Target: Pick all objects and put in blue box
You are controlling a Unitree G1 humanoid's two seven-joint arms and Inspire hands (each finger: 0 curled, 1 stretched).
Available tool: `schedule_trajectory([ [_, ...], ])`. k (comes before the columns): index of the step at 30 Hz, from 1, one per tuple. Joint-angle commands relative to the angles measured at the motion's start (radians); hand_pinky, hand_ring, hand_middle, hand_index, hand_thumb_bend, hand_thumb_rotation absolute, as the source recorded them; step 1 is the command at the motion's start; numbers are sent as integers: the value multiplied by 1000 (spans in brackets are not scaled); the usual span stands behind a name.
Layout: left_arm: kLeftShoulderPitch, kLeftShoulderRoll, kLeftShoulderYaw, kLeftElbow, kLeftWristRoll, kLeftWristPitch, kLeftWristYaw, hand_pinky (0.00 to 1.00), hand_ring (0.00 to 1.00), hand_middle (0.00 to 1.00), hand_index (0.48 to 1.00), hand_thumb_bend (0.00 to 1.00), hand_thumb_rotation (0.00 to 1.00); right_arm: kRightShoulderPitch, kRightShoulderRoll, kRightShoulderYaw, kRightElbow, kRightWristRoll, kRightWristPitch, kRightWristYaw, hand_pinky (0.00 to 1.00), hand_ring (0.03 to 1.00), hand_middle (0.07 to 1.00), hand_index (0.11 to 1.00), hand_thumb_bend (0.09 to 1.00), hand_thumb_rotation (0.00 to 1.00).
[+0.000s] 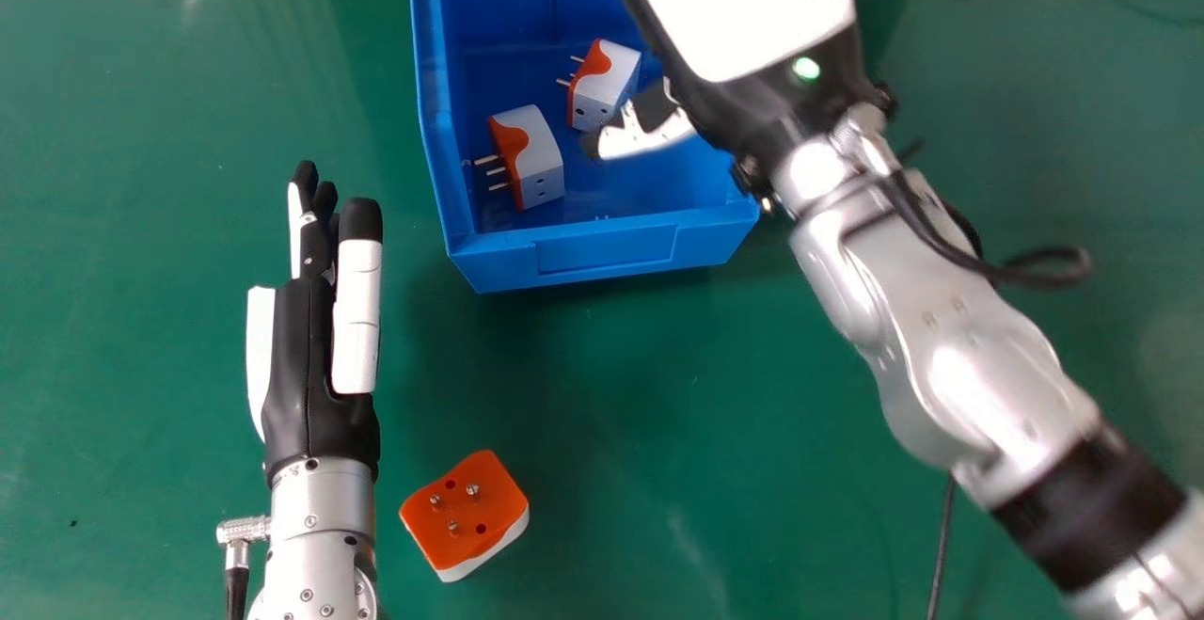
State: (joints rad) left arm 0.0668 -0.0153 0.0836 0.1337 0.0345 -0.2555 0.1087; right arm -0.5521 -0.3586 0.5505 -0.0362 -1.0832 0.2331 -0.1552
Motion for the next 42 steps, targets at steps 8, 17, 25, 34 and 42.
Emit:
schedule_trajectory([
  [8, -9, 4, 9, -23, -24, -13, -10, 1000, 1000, 1000, 1000, 875, 1000, 308, 3, -136, -469, 52, 27, 239, 992, 998, 998, 998, 998, 377],
  [17, -35, 6, 20, 14, -25, -49, -8, 1000, 1000, 1000, 1000, 877, 1000, 390, -42, -229, -803, 242, 115, 782, 960, 999, 999, 999, 997, 401],
  [25, -49, 9, 27, 31, -36, -60, -7, 1000, 1000, 1000, 1000, 875, 1000, 330, -98, -279, -871, 380, 148, 1013, 948, 1000, 1000, 1000, 987, 417],
  [34, -66, 17, 30, 56, -24, -65, 9, 1000, 1000, 1000, 1000, 878, 1000, 271, -105, -263, -820, 511, 148, 1068, 939, 987, 997, 1000, 978, 419],
  [42, -68, 20, 28, 60, -23, -68, 9, 1000, 1000, 1000, 1000, 880, 1000, 252, -94, -213, -785, 546, 182, 1069, 896, 953, 973, 994, 936, 433],
])
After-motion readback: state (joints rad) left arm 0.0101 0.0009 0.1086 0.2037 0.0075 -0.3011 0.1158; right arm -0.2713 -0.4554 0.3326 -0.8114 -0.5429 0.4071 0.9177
